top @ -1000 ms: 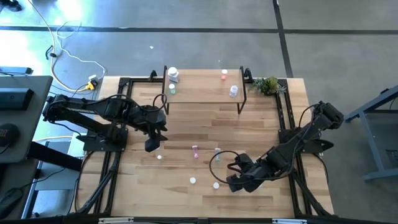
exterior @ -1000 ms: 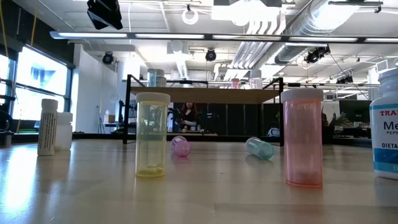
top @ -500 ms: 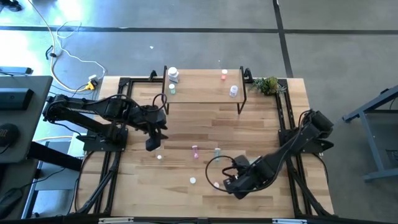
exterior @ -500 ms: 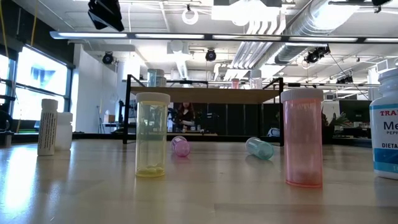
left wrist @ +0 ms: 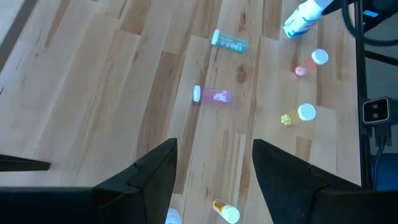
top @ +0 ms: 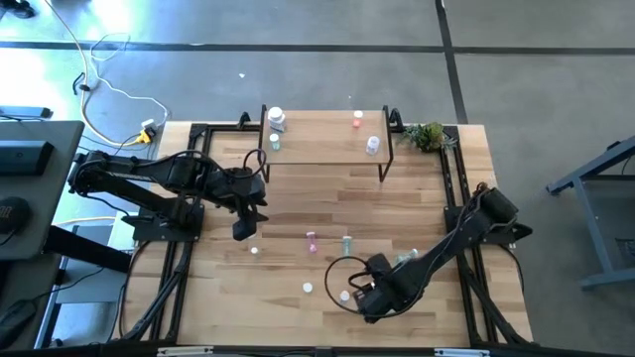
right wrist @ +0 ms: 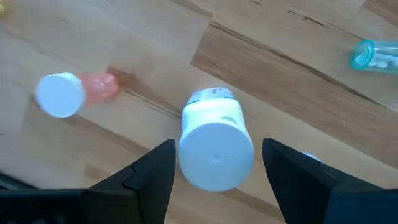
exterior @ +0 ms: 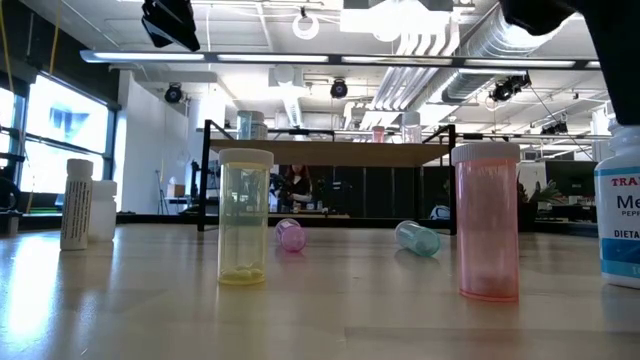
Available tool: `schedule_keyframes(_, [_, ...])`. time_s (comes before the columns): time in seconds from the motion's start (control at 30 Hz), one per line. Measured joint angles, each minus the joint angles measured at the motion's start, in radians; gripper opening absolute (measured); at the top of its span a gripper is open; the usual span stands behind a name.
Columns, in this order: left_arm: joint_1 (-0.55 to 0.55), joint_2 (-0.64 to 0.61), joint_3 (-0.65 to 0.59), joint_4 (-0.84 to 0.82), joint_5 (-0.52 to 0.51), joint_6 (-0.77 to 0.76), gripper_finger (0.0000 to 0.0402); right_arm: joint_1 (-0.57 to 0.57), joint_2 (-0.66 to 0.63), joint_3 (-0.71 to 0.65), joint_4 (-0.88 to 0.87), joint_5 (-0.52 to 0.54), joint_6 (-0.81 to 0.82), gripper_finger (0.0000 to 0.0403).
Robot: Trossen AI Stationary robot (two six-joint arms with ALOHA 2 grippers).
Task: Pick and place medicine bottles onto shelf by color
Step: Put the white medicine bottle on the shelf
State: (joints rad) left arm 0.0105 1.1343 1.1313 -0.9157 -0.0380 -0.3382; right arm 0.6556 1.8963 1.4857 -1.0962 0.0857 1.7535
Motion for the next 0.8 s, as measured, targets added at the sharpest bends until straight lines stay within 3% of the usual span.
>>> schedule_keyframes(0.23, [0.000,0.000,0.000,0.000,0.000,0.000,0.0197,0.000,0.032,0.000,-0.007,-0.035,0.022,0.0223])
schedule_keyframes(0.47, [0.000,0.000,0.000,-0.001,0.000,0.000,0.0197,-0.001,0.032,0.000,-0.012,-0.044,0.026,0.0155])
schedule_keyframes(0.8, [0.007,0.000,0.000,-0.004,0.000,0.001,0.0197,-0.027,-0.028,0.000,-0.017,-0.060,-0.002,0.0155])
